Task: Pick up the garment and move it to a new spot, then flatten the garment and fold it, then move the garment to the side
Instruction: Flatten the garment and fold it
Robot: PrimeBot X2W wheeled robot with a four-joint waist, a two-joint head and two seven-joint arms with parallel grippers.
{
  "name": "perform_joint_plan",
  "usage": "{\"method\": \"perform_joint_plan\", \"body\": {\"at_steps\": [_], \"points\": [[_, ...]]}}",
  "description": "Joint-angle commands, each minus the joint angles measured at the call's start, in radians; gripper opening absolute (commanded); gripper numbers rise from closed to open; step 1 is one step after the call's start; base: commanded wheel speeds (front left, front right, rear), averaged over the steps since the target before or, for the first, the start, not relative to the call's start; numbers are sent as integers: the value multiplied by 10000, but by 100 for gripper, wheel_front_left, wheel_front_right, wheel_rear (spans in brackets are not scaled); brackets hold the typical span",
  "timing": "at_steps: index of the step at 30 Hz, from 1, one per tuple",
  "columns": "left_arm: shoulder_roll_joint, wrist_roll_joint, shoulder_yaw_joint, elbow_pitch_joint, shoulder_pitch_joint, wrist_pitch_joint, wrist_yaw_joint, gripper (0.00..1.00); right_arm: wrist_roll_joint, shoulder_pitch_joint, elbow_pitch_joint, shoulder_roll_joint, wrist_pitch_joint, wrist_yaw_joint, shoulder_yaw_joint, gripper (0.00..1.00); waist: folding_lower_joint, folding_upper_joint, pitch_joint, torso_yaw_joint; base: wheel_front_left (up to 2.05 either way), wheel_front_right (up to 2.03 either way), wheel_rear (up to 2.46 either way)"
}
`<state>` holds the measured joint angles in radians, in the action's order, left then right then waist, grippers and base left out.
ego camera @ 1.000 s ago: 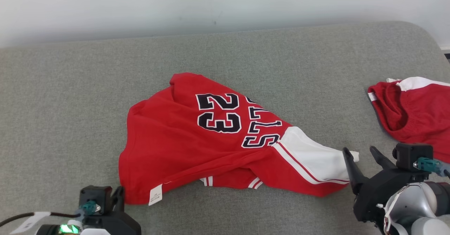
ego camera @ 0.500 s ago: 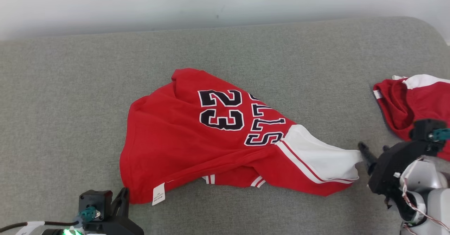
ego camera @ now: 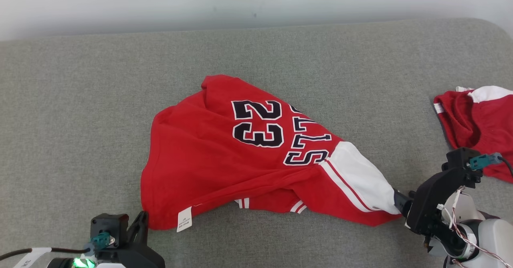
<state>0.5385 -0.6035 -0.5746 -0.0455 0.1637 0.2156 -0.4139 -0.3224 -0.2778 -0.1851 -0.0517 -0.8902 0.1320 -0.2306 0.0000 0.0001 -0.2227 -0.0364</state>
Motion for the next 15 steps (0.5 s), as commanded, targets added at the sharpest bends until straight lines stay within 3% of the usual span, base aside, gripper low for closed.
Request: {"method": "perform_joint_plan", "body": {"at_steps": [1,7,15], "points": [[-43,-48,30,31,45,-49,-1,0,-159,168,29,22,-38,-24,51,100,0,-1,-21,-12,0,0,0],[-69,-62,25,55,166,-123,41,0,-584,347,933,20,680,-24,201,100,0,-1,-79,-18,0,0,0],[-10,-126,137,95,91,-249,-29,0,-118,974,2421,14,-185,-24,500,100,0,-1,-141,-163,0,0,0]]}}
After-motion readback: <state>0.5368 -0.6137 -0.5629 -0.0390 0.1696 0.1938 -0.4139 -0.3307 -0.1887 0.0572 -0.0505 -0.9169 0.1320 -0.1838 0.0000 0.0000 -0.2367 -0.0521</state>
